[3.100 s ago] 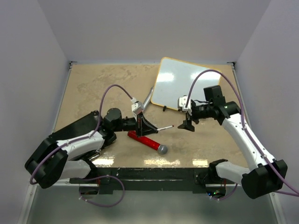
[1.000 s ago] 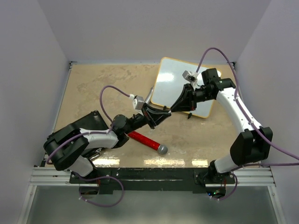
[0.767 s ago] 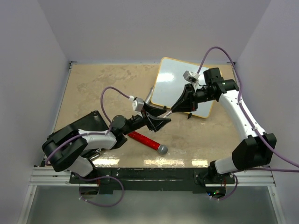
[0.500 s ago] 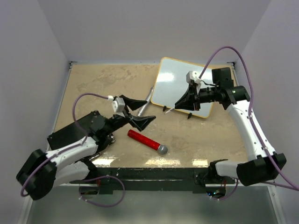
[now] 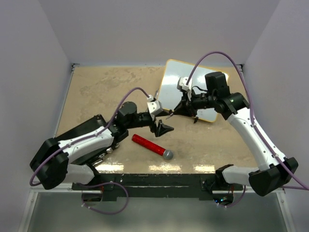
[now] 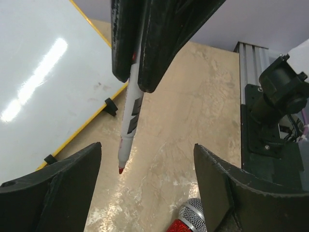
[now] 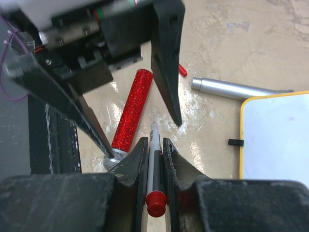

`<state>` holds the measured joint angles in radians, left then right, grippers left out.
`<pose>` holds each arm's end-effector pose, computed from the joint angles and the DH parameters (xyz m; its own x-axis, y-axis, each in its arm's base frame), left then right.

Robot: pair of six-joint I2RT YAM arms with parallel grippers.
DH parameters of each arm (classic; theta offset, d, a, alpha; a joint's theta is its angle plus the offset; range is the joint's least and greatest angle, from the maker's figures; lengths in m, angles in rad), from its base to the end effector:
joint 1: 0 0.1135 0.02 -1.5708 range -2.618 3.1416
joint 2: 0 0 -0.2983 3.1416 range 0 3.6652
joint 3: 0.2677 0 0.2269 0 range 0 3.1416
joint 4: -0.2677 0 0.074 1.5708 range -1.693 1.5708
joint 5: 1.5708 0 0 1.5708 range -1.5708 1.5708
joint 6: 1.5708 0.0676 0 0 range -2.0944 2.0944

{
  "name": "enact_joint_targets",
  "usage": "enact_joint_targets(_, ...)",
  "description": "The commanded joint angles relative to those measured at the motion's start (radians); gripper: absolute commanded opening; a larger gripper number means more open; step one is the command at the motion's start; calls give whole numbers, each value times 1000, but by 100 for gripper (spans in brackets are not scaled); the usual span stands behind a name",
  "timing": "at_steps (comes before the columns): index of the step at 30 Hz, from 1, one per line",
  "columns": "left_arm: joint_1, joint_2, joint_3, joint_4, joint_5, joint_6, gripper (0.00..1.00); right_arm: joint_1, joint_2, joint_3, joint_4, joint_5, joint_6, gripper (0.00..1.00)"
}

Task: Write a sentence on the whiteboard
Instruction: Pass from the right arm to the left

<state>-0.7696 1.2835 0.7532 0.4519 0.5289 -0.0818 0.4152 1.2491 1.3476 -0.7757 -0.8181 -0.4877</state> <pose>0.1821 -0.2239 0.3303 -0.1347 0.0323 -0.9904 0.9542 0.2736 -0.1208 0.1917 0.1384 0.4024 -0.1334 -0.4089 -0.9028 -0.9721 0.2315 0.0388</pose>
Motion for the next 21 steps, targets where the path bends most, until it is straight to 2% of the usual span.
enact_joint_targets(1, -26, 54, 115, -87, -7, 116, 79, 11, -11, -1, 35, 28, 35, 0)
enact_joint_targets(10, -27, 65, 112, -48, -33, 103, 68, 14, 6, -11, 29, -1, 26, 0)
enact_joint_targets(13, -27, 73, 112, -27, -35, 91, 54, 17, 9, -11, 29, -3, 24, 0)
enact_joint_targets(15, -27, 82, 116, -25, -29, 89, 36, 19, 12, -10, 27, -1, 24, 0)
enact_joint_targets(16, -27, 85, 118, -25, -26, 89, 19, 20, 12, -11, 24, 0, 24, 0)
enact_joint_targets(18, -27, 88, 120, -19, -23, 89, 0, 19, 13, -16, 26, 2, 23, 0)
enact_joint_targets(20, -26, 85, 107, -6, -17, 58, 0, 20, 10, -22, 29, -4, 24, 0)
enact_joint_targets(21, -27, 82, 95, 16, -17, 50, 0, 19, 10, -24, 32, -18, 27, 9)
